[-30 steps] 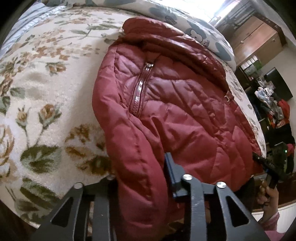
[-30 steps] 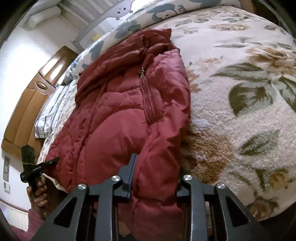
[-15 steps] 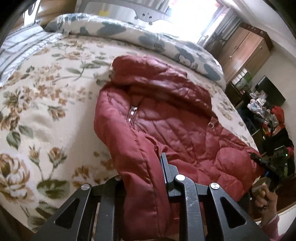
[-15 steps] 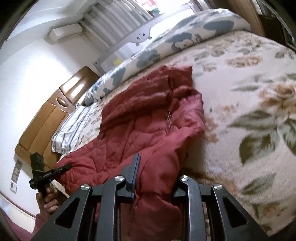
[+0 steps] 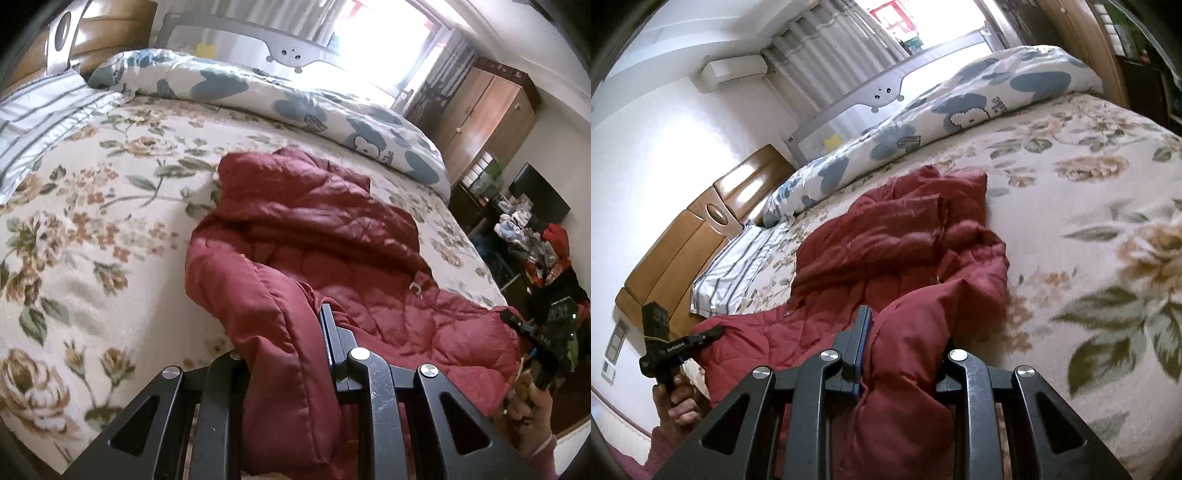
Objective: Fold large clothes
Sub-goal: 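Grasp the hem with the left gripper while the right gripper grasps the hem too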
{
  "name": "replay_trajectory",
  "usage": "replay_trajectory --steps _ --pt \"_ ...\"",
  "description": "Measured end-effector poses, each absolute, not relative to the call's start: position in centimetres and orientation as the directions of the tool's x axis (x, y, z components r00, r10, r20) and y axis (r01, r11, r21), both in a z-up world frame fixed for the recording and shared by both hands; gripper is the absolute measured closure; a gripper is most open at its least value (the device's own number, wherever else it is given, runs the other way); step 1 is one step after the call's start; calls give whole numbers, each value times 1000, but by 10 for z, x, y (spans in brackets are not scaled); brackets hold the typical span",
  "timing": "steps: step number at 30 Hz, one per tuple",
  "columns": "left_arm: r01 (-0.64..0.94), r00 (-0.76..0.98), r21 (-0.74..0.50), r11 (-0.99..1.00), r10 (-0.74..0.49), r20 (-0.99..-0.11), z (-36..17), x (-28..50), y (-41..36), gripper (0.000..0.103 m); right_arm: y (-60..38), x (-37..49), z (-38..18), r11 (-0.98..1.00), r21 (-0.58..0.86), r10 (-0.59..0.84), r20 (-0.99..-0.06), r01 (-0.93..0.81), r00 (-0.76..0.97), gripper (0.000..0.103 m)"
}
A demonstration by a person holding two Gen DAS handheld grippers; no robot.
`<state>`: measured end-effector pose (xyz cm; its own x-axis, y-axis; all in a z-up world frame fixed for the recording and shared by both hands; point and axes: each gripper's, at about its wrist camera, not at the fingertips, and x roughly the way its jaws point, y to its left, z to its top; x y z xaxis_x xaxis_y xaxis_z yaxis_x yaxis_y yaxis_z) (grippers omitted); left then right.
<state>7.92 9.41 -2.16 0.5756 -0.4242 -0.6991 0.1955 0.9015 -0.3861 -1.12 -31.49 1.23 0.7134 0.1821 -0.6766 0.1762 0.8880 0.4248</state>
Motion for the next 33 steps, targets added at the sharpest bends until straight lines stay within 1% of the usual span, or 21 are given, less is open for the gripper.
replay_trajectory --steps 5,10,13,17,21,33 --pt "197 601 -384 902 -421 -680 -6 100 89 84 -321 11 20 891 417 162 -657 177 736 80" --pt "196 632 -353 915 -393 -668 9 128 81 84 -337 41 20 871 445 149 -643 209 751 80" --pt "184 639 -365 913 -394 -661 14 144 78 84 -343 61 21 869 445 138 -640 217 756 80" --pt "169 639 -372 913 -388 -664 13 172 76 83 -350 85 23 866 442 127 -646 233 753 80" --pt "147 653 -353 924 -359 -667 11 201 67 82 -358 114 21 869 429 111 -653 245 749 79" --pt "58 648 -318 946 -278 -709 -11 307 40 81 -394 200 -6 844 404 48 -712 353 700 77"
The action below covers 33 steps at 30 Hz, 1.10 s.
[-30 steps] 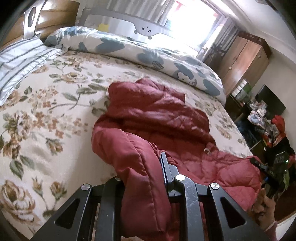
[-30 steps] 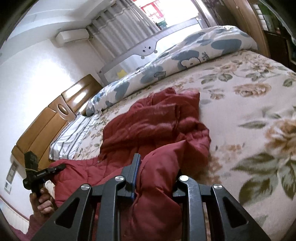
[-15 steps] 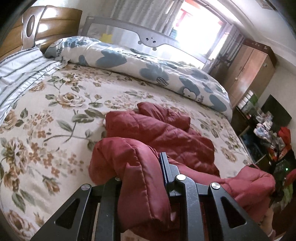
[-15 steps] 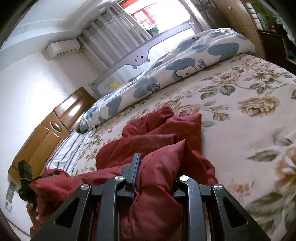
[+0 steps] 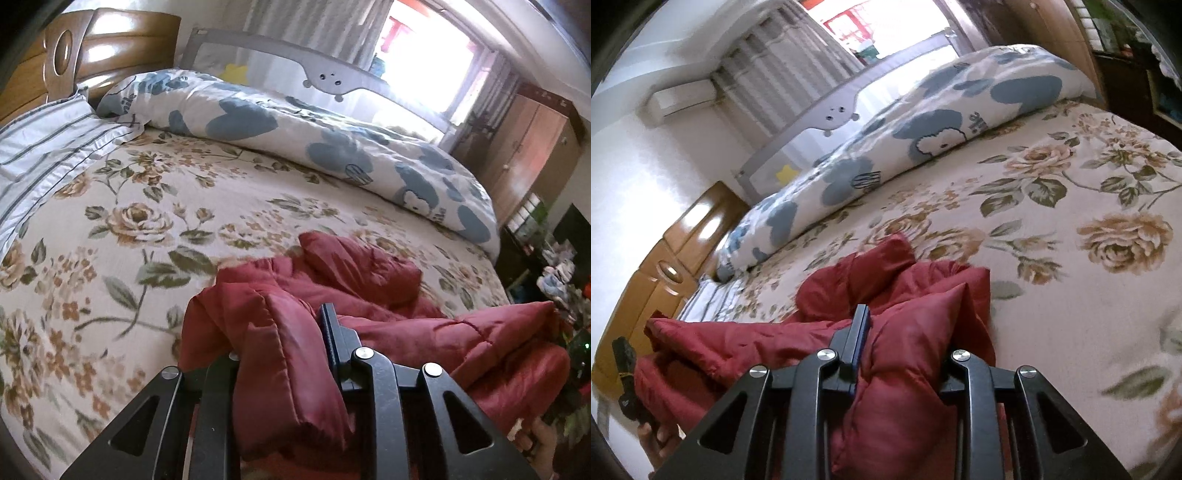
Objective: Fold large clothes
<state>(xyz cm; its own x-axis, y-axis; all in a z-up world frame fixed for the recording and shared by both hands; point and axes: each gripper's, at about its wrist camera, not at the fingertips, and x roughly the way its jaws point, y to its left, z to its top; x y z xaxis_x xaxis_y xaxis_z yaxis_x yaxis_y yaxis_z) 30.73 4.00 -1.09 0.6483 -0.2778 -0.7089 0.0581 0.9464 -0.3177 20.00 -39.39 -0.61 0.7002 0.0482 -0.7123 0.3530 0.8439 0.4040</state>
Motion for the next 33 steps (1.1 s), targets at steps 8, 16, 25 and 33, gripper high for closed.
replay_trajectory --steps 8,16,25,33 --pt "7 598 -285 959 -232 -767 -61 395 21 77 -423 254 -55 798 405 34 -770 446 637 76" --pt "-26 564 -255 967 -196 -802 -114 459 3 74 -435 284 -96 798 371 6 -792 475 610 76" --pt "-60 530 -276 959 -204 -823 -136 494 3 72 -436 311 -123 811 308 -53 -809 498 585 75" --pt "-55 609 -327 944 -228 -760 -95 425 23 34 -437 314 -129 806 313 -49 -811 502 583 74"
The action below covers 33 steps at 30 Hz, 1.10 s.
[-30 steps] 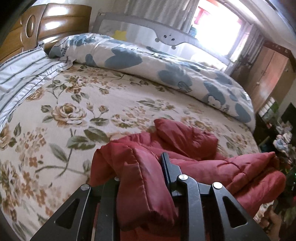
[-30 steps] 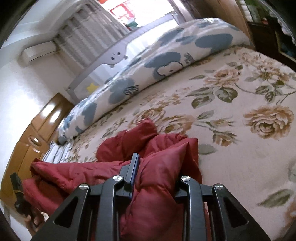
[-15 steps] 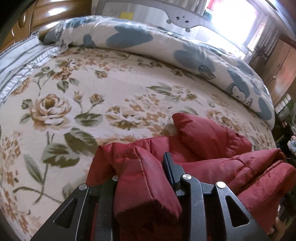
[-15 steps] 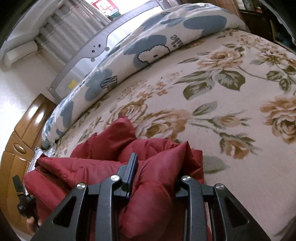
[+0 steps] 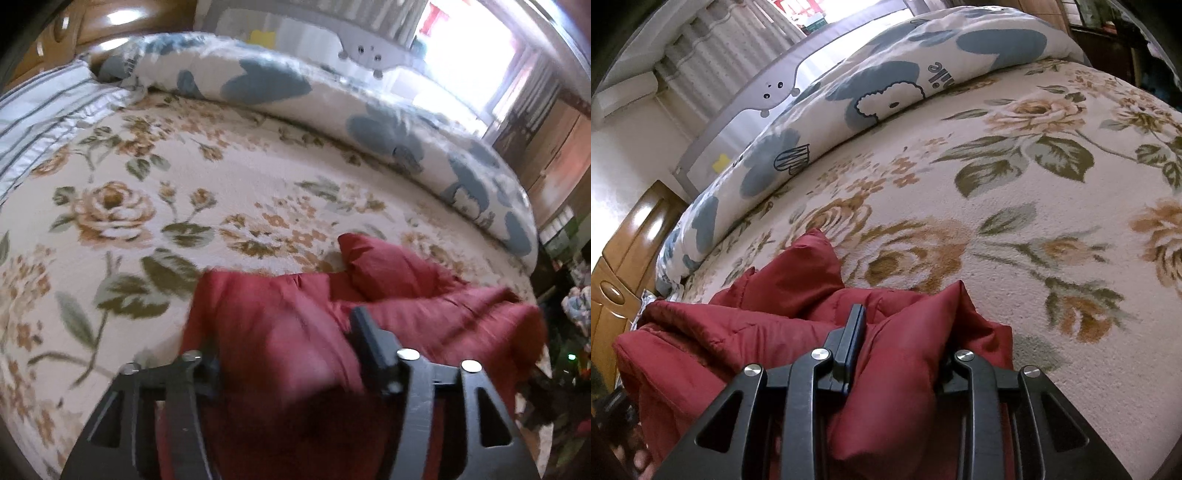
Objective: Fold large clothes
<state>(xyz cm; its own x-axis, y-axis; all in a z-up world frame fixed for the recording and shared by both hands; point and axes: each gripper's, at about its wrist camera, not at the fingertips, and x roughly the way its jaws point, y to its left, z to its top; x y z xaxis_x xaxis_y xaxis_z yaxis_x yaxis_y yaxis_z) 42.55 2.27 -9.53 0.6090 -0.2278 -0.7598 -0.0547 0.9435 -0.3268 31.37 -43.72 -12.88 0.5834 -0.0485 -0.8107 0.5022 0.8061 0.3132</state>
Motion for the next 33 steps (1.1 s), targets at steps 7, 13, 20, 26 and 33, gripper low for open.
replay_trajectory --steps 7,13,20,26,33 --pt "155 604 -307 939 -336 -723 -72 345 -11 29 -436 316 -127 809 298 -61 -815 507 576 73" --pt "264 566 -61 963 -206 -798 -112 334 -71 27 -433 312 -116 811 282 -74 -819 512 569 69" --pt "219 555 -42 975 -160 -816 -131 354 -63 27 -406 278 -55 864 238 -124 -753 443 646 40" --pt "216 561 -14 976 -136 -817 -130 355 -69 27 -342 268 -45 957 151 -45 -764 246 644 28" --pt "213 570 -13 977 -135 -811 -119 372 -66 30 -338 300 -106 974 63 -46 -883 216 467 29"
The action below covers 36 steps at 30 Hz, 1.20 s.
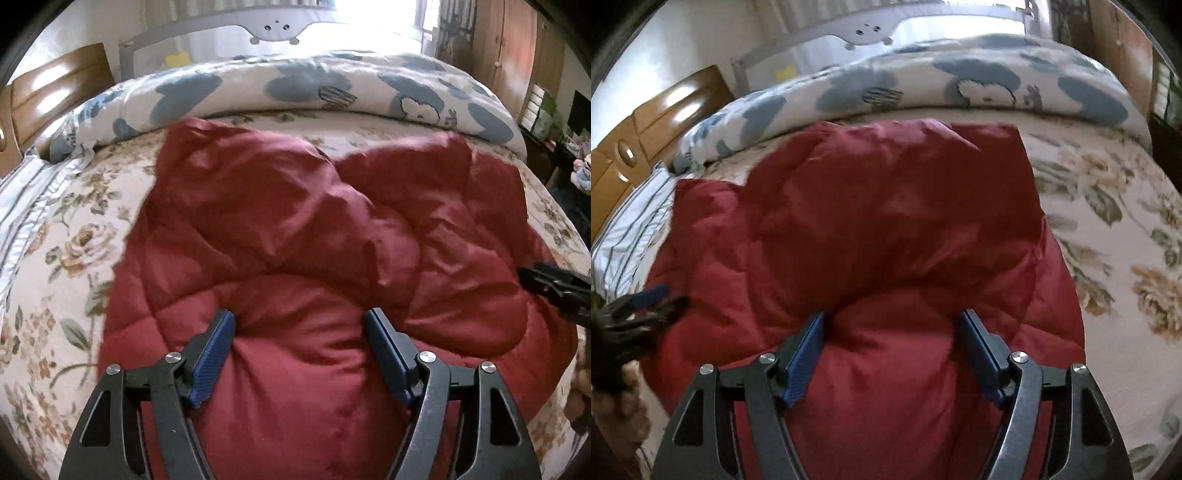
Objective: Fold large clothes
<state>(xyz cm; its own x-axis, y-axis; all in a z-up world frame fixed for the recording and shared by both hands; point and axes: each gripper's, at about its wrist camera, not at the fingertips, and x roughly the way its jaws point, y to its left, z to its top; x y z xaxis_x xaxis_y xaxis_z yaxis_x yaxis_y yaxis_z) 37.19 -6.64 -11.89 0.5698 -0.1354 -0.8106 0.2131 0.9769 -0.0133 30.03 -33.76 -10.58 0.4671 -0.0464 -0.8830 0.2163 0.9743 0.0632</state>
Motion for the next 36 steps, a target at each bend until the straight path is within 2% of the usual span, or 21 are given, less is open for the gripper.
replay_trajectory --steps 2,7,13,23,26,31,36 --pt "184 574 -5 983 -111 -811 -120 379 -58 33 -347 306 -110 970 61 -54 -890 235 453 29" --pt "131 541 7 991 -66 -839 -138 410 -52 32 -353 325 -118 970 38 -68 -904 239 422 27" --pt "106 504 -3 994 -56 -862 -152 448 -65 32 -375 333 -133 945 108 -32 -909 310 415 24" --pt "96 500 -10 995 -57 -864 -161 460 -61 31 -376 332 -138 936 123 -33 -902 331 430 23" --pt "92 504 -36 995 -78 -860 -153 455 -56 31 -377 333 -137 935 126 -29 -903 331 428 23" --pt "73 518 -146 987 -163 -840 -132 437 -37 32 -380 331 -133 932 143 -17 -900 332 435 23" --pt "74 545 -181 981 -191 -816 -118 416 -15 31 -384 319 -117 923 179 -2 -883 340 470 24"
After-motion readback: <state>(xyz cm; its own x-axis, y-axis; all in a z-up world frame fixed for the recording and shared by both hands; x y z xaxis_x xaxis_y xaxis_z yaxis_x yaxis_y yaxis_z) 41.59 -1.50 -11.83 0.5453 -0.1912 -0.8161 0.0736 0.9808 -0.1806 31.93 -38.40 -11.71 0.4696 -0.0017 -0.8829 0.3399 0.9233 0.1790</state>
